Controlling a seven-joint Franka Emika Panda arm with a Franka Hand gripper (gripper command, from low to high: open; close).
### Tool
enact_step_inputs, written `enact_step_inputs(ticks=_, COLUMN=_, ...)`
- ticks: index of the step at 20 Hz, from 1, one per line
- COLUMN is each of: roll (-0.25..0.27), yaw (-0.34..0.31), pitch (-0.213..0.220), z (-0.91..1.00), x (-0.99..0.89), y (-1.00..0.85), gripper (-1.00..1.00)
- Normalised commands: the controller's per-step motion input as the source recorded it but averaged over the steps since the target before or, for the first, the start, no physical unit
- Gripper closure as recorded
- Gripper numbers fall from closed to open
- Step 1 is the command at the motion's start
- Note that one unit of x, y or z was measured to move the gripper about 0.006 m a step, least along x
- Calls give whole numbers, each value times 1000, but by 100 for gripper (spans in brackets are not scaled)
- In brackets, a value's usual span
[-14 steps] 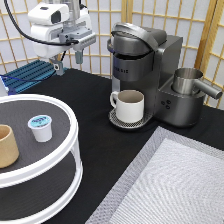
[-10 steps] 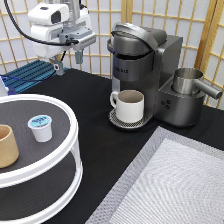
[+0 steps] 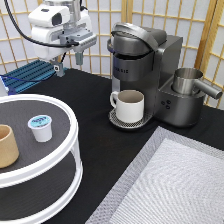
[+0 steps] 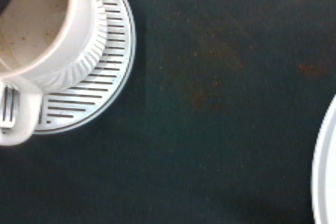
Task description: Make coffee
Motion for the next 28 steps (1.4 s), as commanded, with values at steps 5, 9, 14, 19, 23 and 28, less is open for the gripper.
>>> enact_step_inputs(ticks=5, roll=149, yaw=36, pitch=133, z=831, x=889, y=0, gripper=-100)
enact_step_inputs(ticks=9, roll=142, yaw=2, pitch=114, z=779, x=974, y=-49, gripper=-100)
enact_step_inputs(ticks=14, roll=141, yaw=-10, pitch=121, z=653, x=914, y=-109, gripper=-100)
enact_step_inputs(ticks=19, roll=116, yaw=-60, pitch=126, z=505, x=838, y=-107, gripper=-100)
enact_step_inputs(ticks=23, roll=60, yaw=-60, pitch=135, z=277, x=769, y=46, gripper=-100)
enact_step_inputs(ticks=28, roll=11, yaw=-10, pitch=129, z=189, x=582, y=323, gripper=-100)
